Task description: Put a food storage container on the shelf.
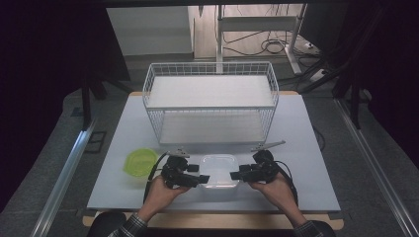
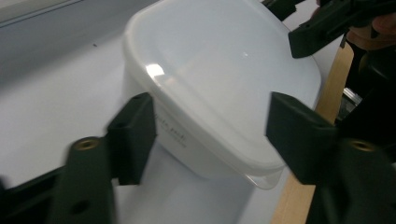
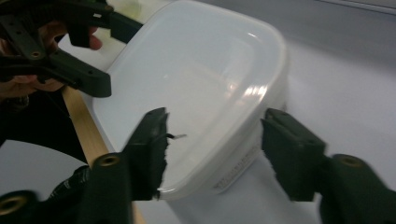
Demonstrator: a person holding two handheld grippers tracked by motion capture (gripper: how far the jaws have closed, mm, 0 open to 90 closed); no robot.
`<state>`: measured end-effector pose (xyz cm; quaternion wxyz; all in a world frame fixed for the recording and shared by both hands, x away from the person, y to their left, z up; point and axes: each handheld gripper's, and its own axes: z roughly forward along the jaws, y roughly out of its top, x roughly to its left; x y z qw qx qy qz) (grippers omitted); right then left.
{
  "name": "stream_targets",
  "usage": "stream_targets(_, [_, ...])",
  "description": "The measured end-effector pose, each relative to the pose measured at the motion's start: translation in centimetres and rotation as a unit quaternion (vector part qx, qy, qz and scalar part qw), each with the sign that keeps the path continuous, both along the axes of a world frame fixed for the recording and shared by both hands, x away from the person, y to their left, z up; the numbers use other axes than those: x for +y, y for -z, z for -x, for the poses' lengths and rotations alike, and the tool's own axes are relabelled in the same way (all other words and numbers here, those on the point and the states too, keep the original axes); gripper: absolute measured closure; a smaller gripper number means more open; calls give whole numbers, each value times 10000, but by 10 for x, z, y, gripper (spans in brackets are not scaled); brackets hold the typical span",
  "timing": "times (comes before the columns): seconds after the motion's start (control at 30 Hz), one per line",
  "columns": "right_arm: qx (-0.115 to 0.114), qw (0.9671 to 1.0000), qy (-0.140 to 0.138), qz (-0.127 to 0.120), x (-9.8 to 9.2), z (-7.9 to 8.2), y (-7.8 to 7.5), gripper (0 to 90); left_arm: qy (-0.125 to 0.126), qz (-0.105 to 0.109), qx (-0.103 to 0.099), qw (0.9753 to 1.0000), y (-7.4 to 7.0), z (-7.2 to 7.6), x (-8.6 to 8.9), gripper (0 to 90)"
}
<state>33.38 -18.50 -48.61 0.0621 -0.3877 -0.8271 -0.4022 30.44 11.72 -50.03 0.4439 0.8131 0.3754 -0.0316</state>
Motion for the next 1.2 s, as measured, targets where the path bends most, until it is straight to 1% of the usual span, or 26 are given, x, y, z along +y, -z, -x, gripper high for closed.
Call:
stream_targets(0.03, [36,10000,37,-40,-2,1,-2,500,-12,-4,-23,10000,-1,1,1,411])
stream_targets(0.1, [47,9999,150,-67,-5,4,-5,578,-100,-18,-74,9999,-3,5,1,467])
stream_targets(0.13, [76,9998,186,-81,-6,5,-7,602,-162,-10,-128,9998,-5,6,1,494])
stream_targets(0.2, [24,9995,302,-113,-8,7,-10,650,-331,31,-219,9992,-7,9,2,569])
stream_targets(0.23, [24,9995,302,-113,-8,7,-10,650,-331,31,-219,9992,-7,9,2,608])
stream_targets(0.27, [-39,9990,419,-181,-10,8,-13,695,-430,60,-284,9987,-9,10,3,629])
stream_targets(0.33, [-57,9988,441,-201,-10,8,-13,705,-463,74,-302,9984,-9,11,3,651])
stream_targets(0.37, [-68,9986,467,-220,-10,8,-13,715,-529,130,-319,9980,-10,12,3,651])
stream_targets(0.4, [-80,9981,560,-258,-10,9,-14,733,-587,171,-336,9976,-10,12,4,675])
stream_targets(0.43, [-144,9977,598,-267,-10,11,-14,747,-654,244,-333,9970,-10,13,6,694])
stream_targets(0.47, [-281,9969,676,-276,-10,13,-15,783,-719,314,-333,9964,-10,13,7,749])
stream_targets(0.5, [-345,9965,712,-265,-10,14,-16,785,-742,327,-333,9961,-9,13,8,768])
stream_targets(0.53, [-345,9965,712,-265,-10,14,-16,785,-742,327,-333,9961,-9,13,8,772])
stream_targets(0.57, [-497,9961,699,-186,-8,15,-16,786,-784,326,-320,9959,-9,12,8,772])
stream_targets(0.6, [-675,9950,725,-119,-5,18,-17,786,-840,325,-306,9955,-8,12,9,783])
stream_targets(0.63, [-758,9945,724,-83,-3,19,-17,786,-855,306,-315,9954,-8,11,9,786])
stream_targets(0.73, [-941,9929,722,-8,0,21,-19,786,-889,207,-376,9951,-9,12,8,787])
stream_targets(0.77, [-1002,9923,729,8,1,22,-20,786,-892,217,-380,9951,-10,12,8,787])
stream_targets(0.83, [-1102,9912,730,-8,1,24,-24,786,-881,228,-420,9950,-13,12,8,787])
stream_targets(0.97, [-1312,9887,717,-72,1,27,-32,787,-879,200,-579,9942,-23,13,10,787])
stream_targets(1.03, [-1383,9879,690,-127,1,26,-35,787,-893,200,-651,9937,-28,13,11,787])
stream_targets(1.13, [-1403,9876,672,-199,2,23,-42,787,-915,231,-752,9927,-37,11,13,787])
stream_targets(1.2, [-1477,9864,660,-284,3,20,-46,787,-914,230,-816,9922,-43,9,15,787])
